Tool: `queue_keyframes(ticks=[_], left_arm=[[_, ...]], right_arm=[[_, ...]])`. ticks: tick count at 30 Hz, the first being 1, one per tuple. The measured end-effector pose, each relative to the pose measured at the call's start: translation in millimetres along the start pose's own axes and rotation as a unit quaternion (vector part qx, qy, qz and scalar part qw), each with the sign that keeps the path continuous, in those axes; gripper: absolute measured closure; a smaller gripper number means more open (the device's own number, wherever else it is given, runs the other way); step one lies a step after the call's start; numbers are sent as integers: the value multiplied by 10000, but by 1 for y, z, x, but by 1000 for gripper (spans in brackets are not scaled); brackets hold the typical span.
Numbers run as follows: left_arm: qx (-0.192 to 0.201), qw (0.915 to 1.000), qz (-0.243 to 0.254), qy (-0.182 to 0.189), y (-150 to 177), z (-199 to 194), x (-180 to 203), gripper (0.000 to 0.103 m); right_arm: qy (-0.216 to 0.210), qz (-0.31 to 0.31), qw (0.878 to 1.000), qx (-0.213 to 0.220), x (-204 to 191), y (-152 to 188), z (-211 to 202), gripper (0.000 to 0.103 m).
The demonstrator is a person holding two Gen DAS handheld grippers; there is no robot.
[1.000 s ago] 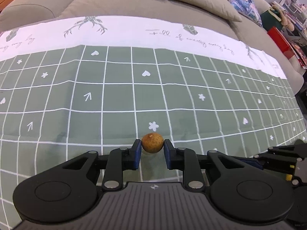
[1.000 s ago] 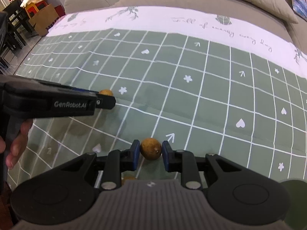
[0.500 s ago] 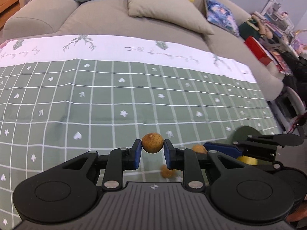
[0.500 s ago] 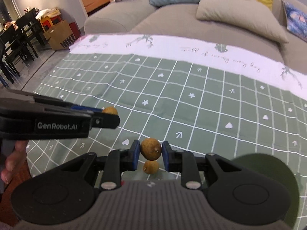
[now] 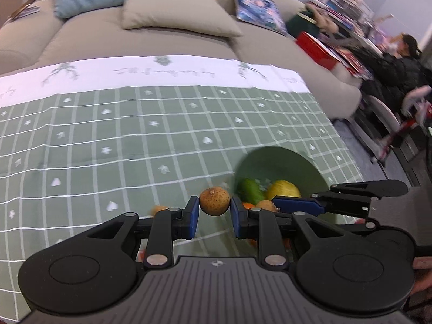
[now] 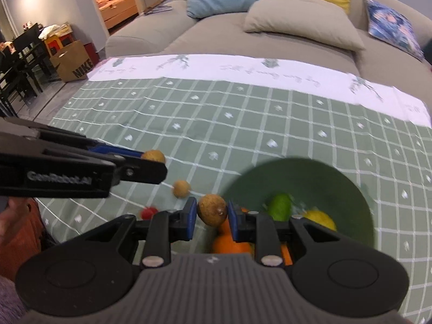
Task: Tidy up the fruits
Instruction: 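Carry both longans into the colander and lower them onto the fruit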
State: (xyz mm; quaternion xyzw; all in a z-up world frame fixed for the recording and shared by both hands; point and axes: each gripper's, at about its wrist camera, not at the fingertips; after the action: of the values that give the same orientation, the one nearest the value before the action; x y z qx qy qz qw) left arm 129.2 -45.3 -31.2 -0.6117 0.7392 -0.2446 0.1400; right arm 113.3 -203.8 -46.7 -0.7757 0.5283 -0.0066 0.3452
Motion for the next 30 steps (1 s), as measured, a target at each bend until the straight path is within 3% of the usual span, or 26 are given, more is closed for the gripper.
queue_keyframes(ticks=[12,21,30], left_arm=[[-202,9966,583,546,4,6,61,76],[-539,9942,797,472,6,31,75,76],[-660,9933,946,57,-13,63,82,76]], right_arm=[[397,302,9987,-36,52,35,-47,83],[277,419,9986,-160,62,41,-41,83],[389,183,9988,-239,76,10,-22,83]])
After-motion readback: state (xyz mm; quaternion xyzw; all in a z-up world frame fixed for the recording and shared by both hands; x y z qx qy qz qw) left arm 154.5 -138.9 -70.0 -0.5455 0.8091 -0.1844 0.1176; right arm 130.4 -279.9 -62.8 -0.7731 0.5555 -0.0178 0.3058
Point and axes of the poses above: each gripper's, at about its wrist camera, not at the fingertips, and z roughly the way its jaws point, x to its right, y to its underside, and after that the axes turned 15 degrees about -y, right-handed
